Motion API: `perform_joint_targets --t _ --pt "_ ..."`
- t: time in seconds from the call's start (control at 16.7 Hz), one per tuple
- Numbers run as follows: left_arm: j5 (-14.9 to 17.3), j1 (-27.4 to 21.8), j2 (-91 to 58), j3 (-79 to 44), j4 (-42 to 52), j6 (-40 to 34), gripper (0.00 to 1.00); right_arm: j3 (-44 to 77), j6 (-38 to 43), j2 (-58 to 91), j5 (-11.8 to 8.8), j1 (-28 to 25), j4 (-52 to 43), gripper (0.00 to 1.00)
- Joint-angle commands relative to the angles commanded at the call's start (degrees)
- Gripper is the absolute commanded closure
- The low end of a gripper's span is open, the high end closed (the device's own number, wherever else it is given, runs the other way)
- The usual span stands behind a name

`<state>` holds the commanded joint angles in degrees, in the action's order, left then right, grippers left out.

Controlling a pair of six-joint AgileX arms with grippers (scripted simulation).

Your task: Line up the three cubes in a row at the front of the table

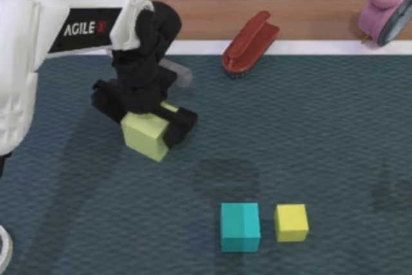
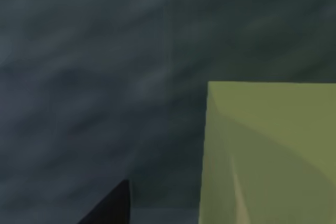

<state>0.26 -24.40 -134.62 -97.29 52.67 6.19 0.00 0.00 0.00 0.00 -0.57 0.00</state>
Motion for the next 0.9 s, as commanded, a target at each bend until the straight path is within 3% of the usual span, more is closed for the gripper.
perform_joint_targets --t 0.6,0.9 --pt "0.0 0.0 0.0 0.0 0.0 0.0 0.98 0.0 0.0 0.0 0.0 0.0 0.0 0.00" --pt "0.0 0.0 0.0 0.0 0.0 0.0 1.00 0.0 0.0 0.0 0.0 0.0 0.0 0.00"
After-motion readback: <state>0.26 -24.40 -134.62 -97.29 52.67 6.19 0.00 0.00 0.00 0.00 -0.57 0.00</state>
